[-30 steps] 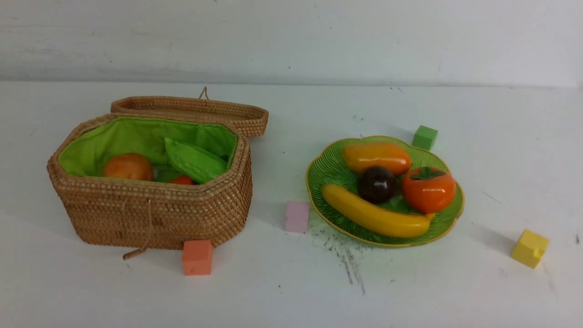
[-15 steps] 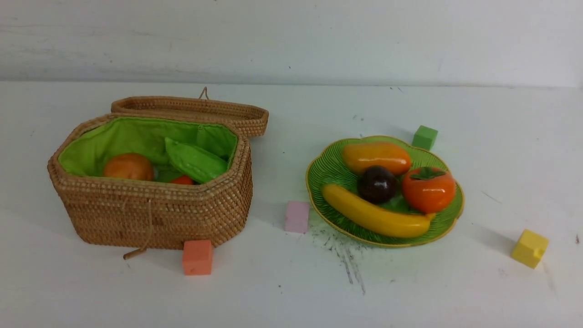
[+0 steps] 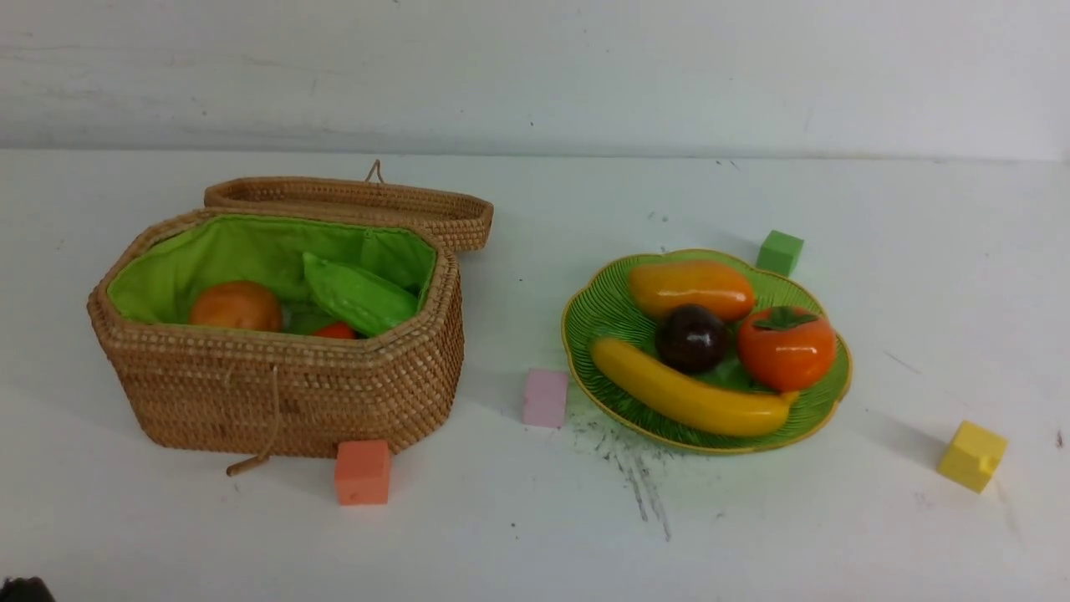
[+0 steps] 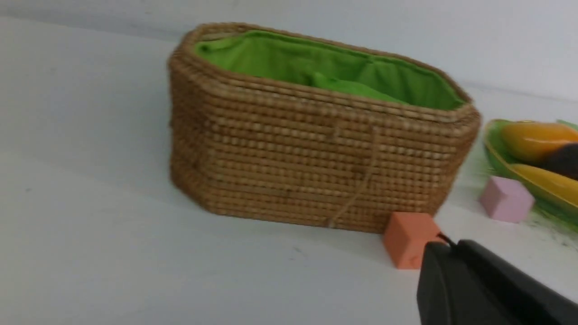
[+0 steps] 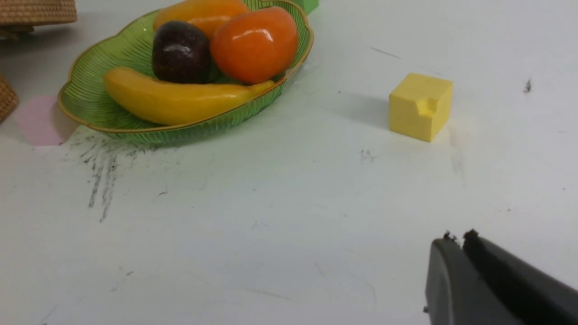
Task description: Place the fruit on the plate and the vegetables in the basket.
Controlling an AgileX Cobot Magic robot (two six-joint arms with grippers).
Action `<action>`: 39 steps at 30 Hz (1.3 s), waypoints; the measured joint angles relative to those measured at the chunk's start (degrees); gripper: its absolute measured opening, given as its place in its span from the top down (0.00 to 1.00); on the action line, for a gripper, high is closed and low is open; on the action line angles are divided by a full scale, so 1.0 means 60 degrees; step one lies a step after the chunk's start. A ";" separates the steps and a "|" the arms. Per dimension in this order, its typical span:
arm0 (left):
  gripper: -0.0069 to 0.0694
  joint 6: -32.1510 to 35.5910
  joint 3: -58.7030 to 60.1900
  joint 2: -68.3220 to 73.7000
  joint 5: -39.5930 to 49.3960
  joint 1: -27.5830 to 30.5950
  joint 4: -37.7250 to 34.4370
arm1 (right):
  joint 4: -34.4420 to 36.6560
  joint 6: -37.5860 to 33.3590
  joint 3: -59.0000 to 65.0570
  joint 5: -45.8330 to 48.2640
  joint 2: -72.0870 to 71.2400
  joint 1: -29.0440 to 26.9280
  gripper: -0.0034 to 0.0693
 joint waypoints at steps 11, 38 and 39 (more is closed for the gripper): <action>0.93 0.0030 0.0057 0.0000 0.1823 0.0157 0.0105 | 0.0003 0.0000 0.0002 -0.0011 0.0000 0.0000 0.89; 0.93 0.0030 0.0057 0.0000 0.1821 0.0157 0.0105 | -0.0006 0.0000 0.0002 -0.0011 0.0000 0.0000 0.84; 0.92 0.0030 0.0057 0.0000 0.1821 0.0157 0.0105 | -0.0006 0.0000 0.0002 -0.0011 0.0000 0.0000 0.83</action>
